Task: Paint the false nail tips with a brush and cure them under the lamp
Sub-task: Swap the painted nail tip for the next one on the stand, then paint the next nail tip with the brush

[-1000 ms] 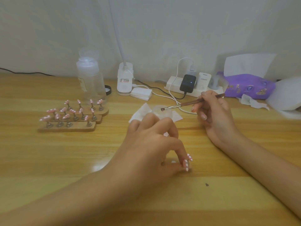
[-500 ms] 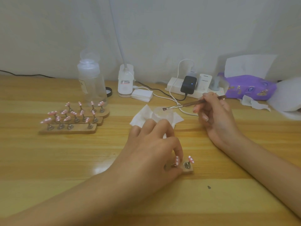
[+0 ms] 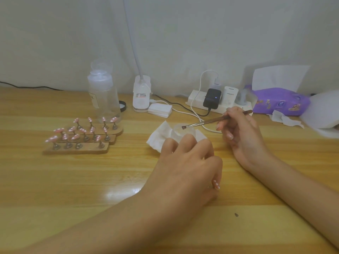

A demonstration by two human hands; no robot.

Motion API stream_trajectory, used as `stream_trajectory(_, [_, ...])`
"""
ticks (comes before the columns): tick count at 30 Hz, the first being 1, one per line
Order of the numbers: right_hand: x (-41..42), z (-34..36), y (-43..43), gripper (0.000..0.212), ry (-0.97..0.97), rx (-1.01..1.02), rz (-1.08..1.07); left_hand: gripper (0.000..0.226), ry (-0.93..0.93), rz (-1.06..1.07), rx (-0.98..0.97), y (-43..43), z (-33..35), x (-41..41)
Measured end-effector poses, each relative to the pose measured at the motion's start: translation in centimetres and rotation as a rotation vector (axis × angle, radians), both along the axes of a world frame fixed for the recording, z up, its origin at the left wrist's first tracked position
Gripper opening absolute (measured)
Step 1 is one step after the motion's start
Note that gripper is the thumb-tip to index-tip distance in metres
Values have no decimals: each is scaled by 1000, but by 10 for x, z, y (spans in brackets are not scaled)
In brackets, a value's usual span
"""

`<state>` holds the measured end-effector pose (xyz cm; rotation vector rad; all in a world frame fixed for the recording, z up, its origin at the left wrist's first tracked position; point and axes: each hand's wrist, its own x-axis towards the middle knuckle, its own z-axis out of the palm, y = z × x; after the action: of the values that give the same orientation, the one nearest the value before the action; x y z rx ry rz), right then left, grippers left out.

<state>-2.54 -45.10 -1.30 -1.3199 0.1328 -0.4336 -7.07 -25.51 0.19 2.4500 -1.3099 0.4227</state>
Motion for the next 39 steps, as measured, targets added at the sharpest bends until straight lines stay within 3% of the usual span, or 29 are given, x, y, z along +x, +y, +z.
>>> stream_trajectory(4, [-1,0,0,26,-2,-2,4,8,-134,-34,-17,-1,-2,-4])
stream_trajectory(9, [-2,0,2,32,-23,12,14,17,-325,-114,-151,-2,11,-6])
stream_trajectory(11, [-2,0,3,40,-34,-2,6,6,-241,-201,-253,3,28,8])
stream_trajectory(13, [-4,1,4,37,-79,-45,-4,5,-43,-235,-348,12,43,28])
stream_trajectory(16, [-6,1,3,27,-178,-114,-31,8,249,-193,-513,29,43,56])
stream_trajectory(21, [-9,3,7,34,-261,-192,-47,9,638,-119,-857,41,9,82])
stream_trajectory(25, [-12,6,14,35,-280,-298,-43,9,634,-11,-995,39,-18,81])
stream_trajectory(31, [-10,12,19,28,-256,-416,1,18,622,-53,-958,37,-21,82])
stream_trajectory(39, [-7,11,25,24,-242,-486,102,12,632,-8,-918,37,-23,83])
